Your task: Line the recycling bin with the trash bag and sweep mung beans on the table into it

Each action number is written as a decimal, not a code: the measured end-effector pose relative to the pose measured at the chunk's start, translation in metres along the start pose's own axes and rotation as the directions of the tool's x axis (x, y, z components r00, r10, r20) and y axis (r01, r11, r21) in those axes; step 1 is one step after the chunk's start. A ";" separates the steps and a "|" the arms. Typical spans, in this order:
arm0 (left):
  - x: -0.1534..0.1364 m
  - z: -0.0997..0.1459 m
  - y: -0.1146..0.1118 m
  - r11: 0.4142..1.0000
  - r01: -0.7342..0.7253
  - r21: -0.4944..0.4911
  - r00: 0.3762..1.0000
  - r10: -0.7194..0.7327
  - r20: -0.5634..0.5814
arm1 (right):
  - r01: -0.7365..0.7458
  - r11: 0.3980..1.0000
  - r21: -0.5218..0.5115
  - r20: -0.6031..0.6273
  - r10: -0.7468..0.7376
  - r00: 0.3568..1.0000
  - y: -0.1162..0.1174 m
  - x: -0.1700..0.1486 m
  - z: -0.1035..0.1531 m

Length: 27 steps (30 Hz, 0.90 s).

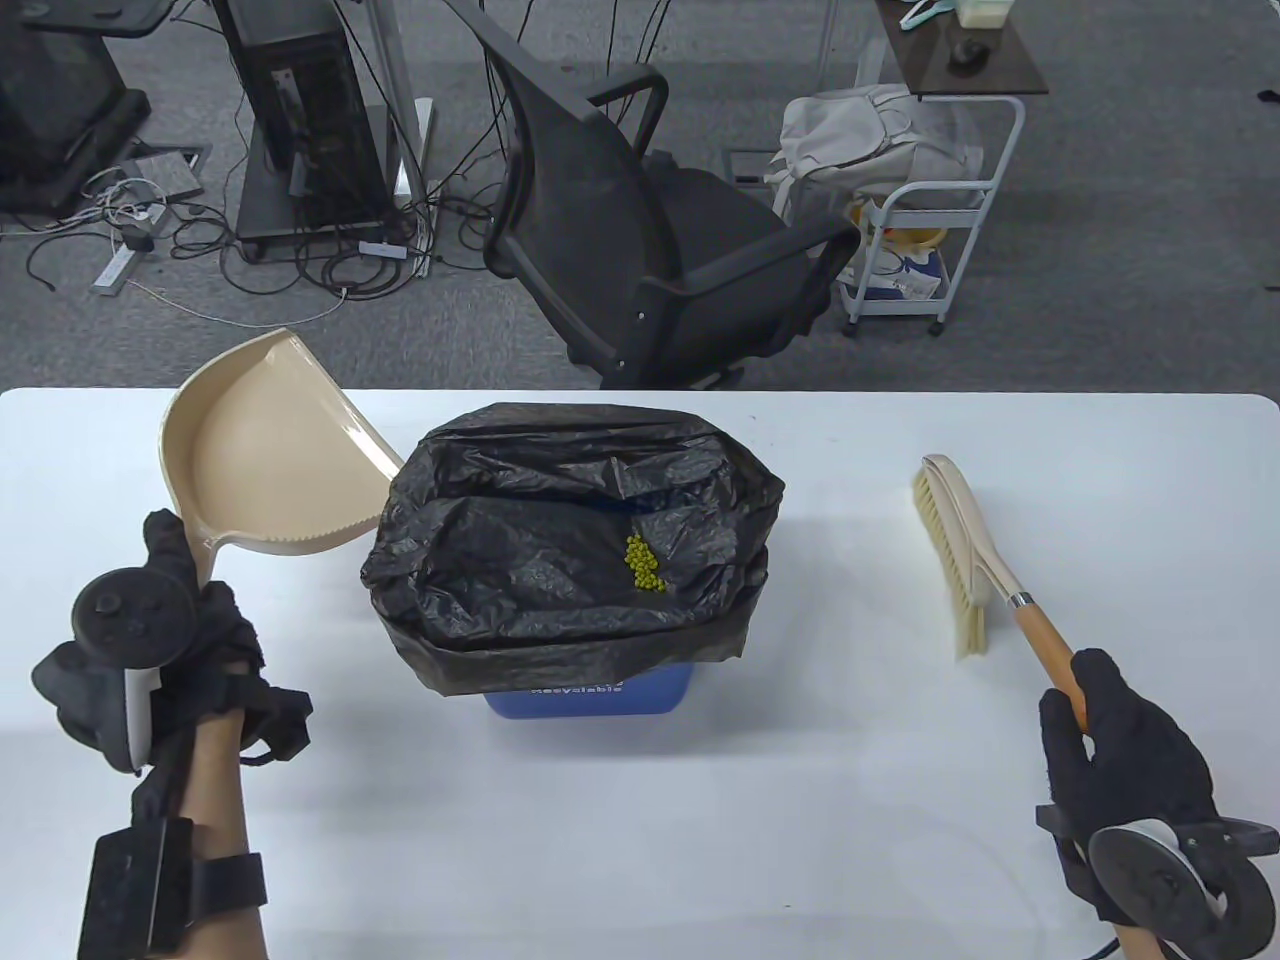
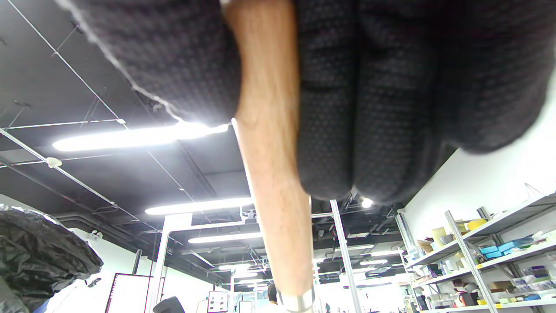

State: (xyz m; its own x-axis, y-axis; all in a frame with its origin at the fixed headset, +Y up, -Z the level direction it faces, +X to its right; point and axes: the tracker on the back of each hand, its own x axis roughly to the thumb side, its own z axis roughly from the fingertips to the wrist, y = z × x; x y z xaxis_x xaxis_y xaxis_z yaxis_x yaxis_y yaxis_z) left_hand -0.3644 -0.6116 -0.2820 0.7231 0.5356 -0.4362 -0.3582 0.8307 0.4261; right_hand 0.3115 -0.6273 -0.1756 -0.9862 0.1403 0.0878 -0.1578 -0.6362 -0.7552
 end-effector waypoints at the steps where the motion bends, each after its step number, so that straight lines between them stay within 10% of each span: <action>1: -0.001 0.001 -0.004 1.000 0.002 -0.005 1.000 -0.002 -0.001 | 0.000 1.000 0.000 0.001 0.000 1.000 0.000 0.000 0.000; 27: -0.028 0.015 -0.047 0.997 0.003 -0.082 1.000 -0.005 -0.015 | -0.043 0.998 0.048 0.118 0.037 0.992 0.008 0.021 -0.017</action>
State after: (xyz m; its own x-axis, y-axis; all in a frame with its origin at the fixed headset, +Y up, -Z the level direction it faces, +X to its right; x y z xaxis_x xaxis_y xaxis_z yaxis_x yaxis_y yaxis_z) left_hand -0.3587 -0.6679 -0.2777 0.7160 0.5339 -0.4497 -0.4030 0.8422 0.3582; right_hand 0.2903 -0.6161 -0.1910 -0.9905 0.0261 0.1354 -0.1171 -0.6771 -0.7265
